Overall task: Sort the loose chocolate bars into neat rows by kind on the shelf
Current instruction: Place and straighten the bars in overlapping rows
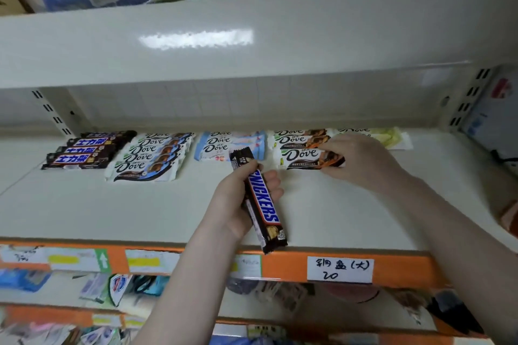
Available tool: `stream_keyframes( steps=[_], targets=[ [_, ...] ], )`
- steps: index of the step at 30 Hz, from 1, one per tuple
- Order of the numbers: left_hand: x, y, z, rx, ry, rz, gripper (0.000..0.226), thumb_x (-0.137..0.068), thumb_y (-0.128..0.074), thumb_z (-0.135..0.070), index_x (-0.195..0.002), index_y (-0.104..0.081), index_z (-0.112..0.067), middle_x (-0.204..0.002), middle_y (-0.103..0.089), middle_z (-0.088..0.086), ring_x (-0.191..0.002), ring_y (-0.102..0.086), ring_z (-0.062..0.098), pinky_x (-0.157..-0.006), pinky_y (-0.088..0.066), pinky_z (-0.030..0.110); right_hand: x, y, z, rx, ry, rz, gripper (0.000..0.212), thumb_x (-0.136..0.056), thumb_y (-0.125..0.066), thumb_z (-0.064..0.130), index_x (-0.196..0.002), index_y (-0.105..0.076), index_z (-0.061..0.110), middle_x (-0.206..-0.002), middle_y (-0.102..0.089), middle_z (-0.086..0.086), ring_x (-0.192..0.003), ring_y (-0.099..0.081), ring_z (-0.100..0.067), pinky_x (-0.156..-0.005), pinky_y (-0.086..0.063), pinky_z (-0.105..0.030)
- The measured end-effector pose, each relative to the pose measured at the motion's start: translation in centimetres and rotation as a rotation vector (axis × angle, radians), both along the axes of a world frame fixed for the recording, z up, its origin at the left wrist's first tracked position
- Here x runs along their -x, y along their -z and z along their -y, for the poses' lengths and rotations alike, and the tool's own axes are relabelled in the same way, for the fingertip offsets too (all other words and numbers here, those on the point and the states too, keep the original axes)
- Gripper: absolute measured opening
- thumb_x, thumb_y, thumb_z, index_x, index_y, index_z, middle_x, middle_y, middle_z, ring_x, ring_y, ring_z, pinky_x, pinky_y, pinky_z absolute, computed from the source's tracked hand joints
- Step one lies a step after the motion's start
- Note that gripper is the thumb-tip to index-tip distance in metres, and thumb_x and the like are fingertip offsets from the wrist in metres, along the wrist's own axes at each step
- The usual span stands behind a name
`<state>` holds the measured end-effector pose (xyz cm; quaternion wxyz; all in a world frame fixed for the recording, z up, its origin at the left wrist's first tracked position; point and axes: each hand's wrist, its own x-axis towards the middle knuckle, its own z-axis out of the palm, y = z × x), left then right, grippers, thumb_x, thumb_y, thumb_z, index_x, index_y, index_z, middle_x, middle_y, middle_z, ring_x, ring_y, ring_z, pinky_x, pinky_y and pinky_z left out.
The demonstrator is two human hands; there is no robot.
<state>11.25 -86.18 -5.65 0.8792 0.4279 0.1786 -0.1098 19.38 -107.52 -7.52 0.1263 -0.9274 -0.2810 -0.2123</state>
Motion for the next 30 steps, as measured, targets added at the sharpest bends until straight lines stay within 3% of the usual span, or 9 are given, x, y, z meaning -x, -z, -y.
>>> stream_keyframes(
  steps=[5,17,21,30],
  targets=[
    [0.2,0.1,-0.1,0.02,-0.062,-0.003,0.016,-0.094,-0.047,-0.017,-0.082,-0.052,-0.007,-0.057,-0.066,0.01,-0.047,-0.065,0.018,-0.05,-0.057,0.028,-1.8,0.5,-1.2,-0.024,-0.015,-0.035,0.032,-0.069,-0.073,0.019,-0.099,-0.069,0.008,-0.098,-0.071,-0.01,-0.094,-0.063,-0.032,-0.08,-0.051,-0.042],
    [-0.2,0.3,-0.2,0.003,-0.051,-0.002,0.015,-0.093,-0.048,-0.016,-0.083,-0.054,-0.007,-0.059,-0.067,0.01,-0.05,-0.065,0.018,-0.053,-0.057,0.03,-2.9,1.3,-1.8,-0.04,0.042,-0.09,0.039,-0.071,-0.073,0.019,-0.108,-0.067,0.008,-0.105,-0.069,-0.01,-0.101,-0.059,-0.032,-0.087,-0.047,-0.039],
    [-0.4,0.4,-0.4,-0.008,-0.027,-0.007,0.015,-0.093,-0.048,-0.016,-0.083,-0.054,-0.007,-0.06,-0.067,0.009,-0.052,-0.065,0.018,-0.055,-0.057,0.029,-3.0,1.5,-1.7,-0.008,0.057,-0.102,0.037,-0.073,-0.073,0.019,-0.107,-0.067,0.007,-0.101,-0.07,-0.012,-0.097,-0.059,-0.033,-0.082,-0.046,-0.039],
    [-0.7,0.2,-1.2,0.008,-0.039,0.008,0.016,-0.093,-0.048,-0.017,-0.083,-0.054,-0.007,-0.061,-0.067,0.01,-0.053,-0.066,0.018,-0.058,-0.057,0.03,-3.1,1.9,-1.8,0.012,0.096,-0.143,0.043,-0.081,-0.066,0.028,-0.12,-0.06,0.012,-0.117,-0.062,-0.007,-0.114,-0.05,-0.029,-0.097,-0.036,-0.034]
  ],
)
